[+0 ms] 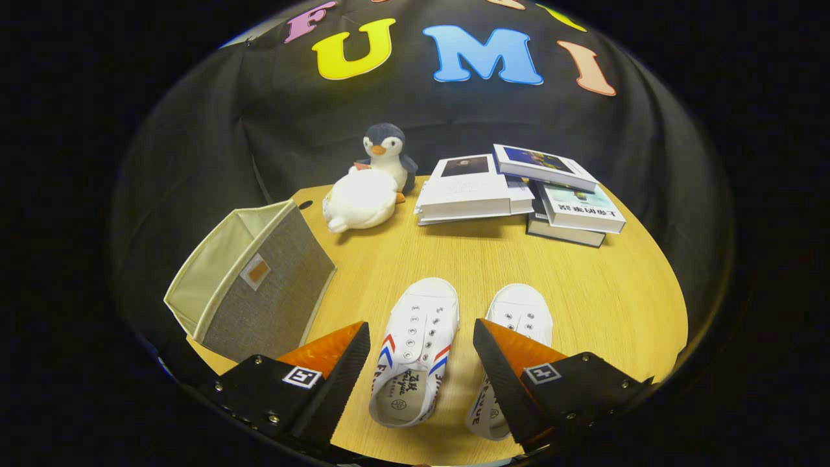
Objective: Open the storage box then place both shoes into the box .Put the left shoe in first, then the right shoe, with the right side of both shoes facing outward in a uniform manner.
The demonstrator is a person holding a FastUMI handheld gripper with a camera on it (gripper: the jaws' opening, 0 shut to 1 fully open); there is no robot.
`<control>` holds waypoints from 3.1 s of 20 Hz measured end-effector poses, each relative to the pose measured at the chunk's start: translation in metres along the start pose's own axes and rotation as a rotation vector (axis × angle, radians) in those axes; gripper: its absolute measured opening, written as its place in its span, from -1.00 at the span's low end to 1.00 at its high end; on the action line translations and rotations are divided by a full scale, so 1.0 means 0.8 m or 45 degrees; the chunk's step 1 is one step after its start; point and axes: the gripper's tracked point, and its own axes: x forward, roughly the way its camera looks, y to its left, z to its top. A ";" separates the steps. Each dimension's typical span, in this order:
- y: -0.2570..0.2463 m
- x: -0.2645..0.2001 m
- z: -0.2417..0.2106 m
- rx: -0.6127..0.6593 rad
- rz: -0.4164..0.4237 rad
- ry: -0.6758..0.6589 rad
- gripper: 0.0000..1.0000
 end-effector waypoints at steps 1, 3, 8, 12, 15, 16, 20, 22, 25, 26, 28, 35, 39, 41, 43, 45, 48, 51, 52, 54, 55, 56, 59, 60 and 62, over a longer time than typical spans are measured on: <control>-0.003 0.004 -0.007 -0.004 0.001 0.023 0.95; -0.007 0.011 -0.021 -0.010 0.000 0.062 0.96; -0.014 0.037 -0.055 -0.024 -0.018 0.145 0.96; -0.020 0.048 -0.069 -0.039 -0.034 0.203 0.91; -0.018 0.054 -0.072 -0.033 -0.034 0.219 0.78; -0.022 0.054 -0.073 -0.034 -0.051 0.232 0.75; -0.023 0.064 -0.085 0.002 -0.056 0.274 0.11; -0.023 0.068 -0.086 0.004 -0.056 0.285 0.10; -0.018 0.064 -0.087 0.021 -0.023 0.305 0.06; -0.014 0.067 -0.086 0.080 -0.028 0.304 -0.25; -0.013 0.069 -0.091 0.137 -0.024 0.316 -0.52; -0.012 0.067 -0.092 0.322 -0.054 0.337 -0.97; 0.006 0.061 -0.083 0.430 -0.008 0.331 -0.97; 0.013 0.055 -0.079 0.448 -0.005 0.328 -0.97; 0.018 0.048 -0.073 0.473 0.007 0.317 -0.97; 0.027 0.040 -0.061 0.514 0.034 0.300 -0.98; 0.033 0.027 -0.032 0.547 0.066 0.256 -0.97; 0.051 0.004 0.001 0.536 0.095 0.199 -0.98; 0.058 -0.002 0.012 0.530 0.107 0.182 -0.98; 0.072 -0.015 0.035 0.528 0.130 0.148 -0.98; 0.082 -0.022 0.046 0.528 0.146 0.139 -0.97; 0.090 -0.028 0.057 0.533 0.162 0.122 -0.98; 0.116 -0.043 0.085 0.531 0.202 0.089 -0.98; 0.124 -0.046 0.092 0.523 0.212 0.085 -0.98; 0.141 -0.052 0.108 0.514 0.224 0.062 -0.98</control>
